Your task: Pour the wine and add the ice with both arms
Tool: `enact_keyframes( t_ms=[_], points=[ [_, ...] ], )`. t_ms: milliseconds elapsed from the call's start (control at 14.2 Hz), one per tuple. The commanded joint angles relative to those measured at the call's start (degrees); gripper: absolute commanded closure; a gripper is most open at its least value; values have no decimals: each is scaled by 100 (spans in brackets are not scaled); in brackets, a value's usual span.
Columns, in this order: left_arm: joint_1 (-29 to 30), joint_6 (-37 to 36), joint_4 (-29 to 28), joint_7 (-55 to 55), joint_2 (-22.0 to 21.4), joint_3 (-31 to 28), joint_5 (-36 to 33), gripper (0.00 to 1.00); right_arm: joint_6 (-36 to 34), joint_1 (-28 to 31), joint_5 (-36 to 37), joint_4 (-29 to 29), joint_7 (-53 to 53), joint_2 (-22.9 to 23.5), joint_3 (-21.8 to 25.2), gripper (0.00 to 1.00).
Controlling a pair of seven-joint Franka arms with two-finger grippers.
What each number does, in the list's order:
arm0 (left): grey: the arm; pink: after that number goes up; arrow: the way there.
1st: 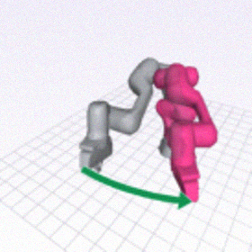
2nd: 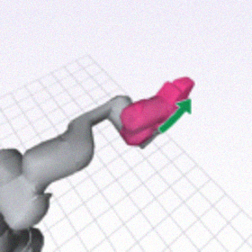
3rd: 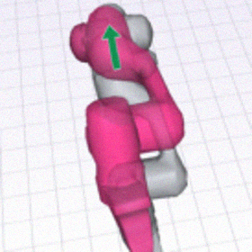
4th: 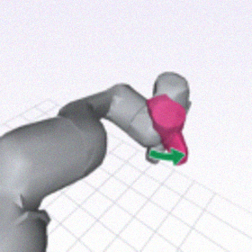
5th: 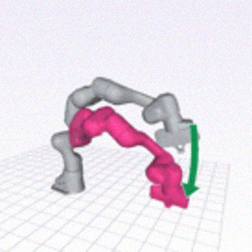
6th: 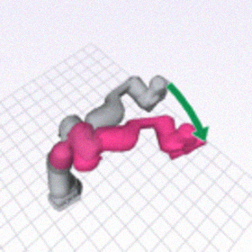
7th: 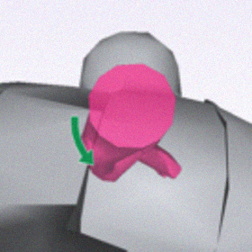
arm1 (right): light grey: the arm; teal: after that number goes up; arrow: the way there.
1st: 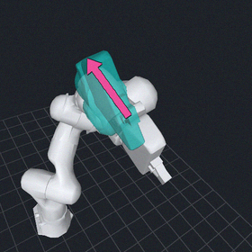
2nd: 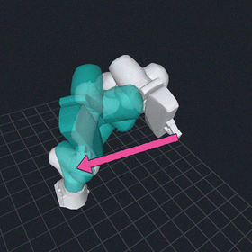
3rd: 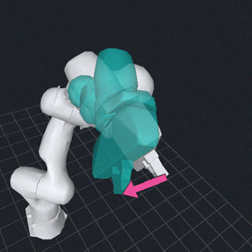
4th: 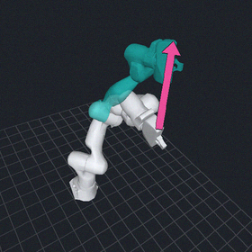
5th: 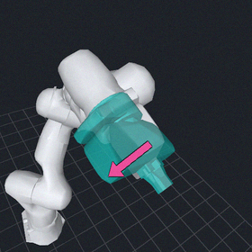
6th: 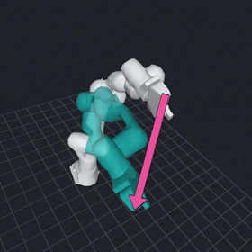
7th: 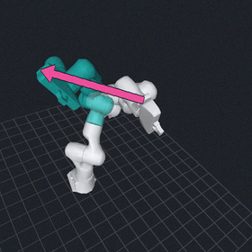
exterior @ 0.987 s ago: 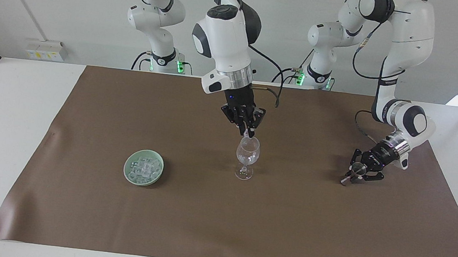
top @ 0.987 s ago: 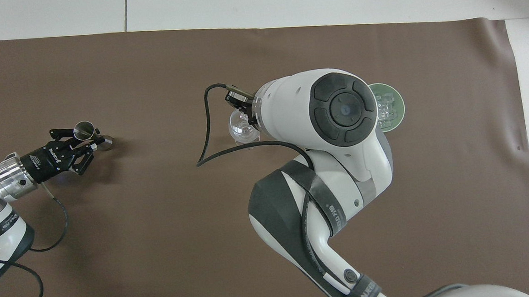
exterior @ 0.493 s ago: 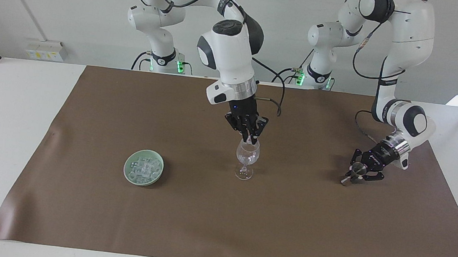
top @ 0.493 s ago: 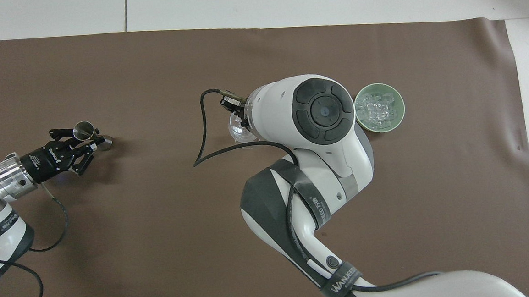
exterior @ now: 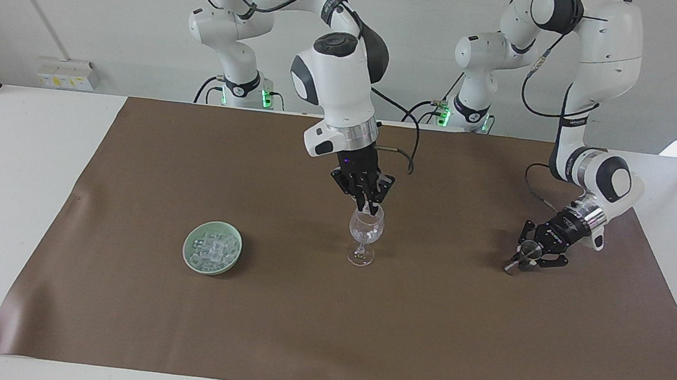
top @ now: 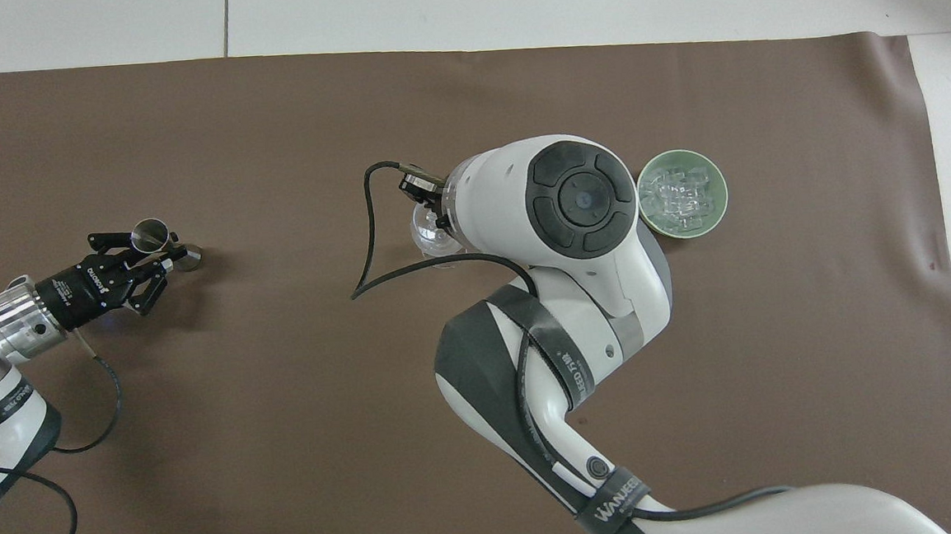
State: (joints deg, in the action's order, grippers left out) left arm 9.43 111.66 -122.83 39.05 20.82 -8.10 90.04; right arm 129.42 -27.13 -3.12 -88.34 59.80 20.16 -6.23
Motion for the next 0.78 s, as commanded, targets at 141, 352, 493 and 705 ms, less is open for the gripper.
enact_keyframes(
  t_ms=[141,352,493,705],
  points=[
    [41,-22,4,-117,27,-16,-4,53,119,59,4,-87,-152,-39,-36,93],
    [41,-30,39,-170,36,-16,-118,16,93,59,13,-87,-144,-39,-36,77],
    [50,-57,92,-170,71,-16,-285,0,101,59,13,-78,-152,-39,-36,72],
    [50,-13,267,-196,80,-25,-793,0,101,59,13,-78,-144,-39,-27,66]
  ],
)
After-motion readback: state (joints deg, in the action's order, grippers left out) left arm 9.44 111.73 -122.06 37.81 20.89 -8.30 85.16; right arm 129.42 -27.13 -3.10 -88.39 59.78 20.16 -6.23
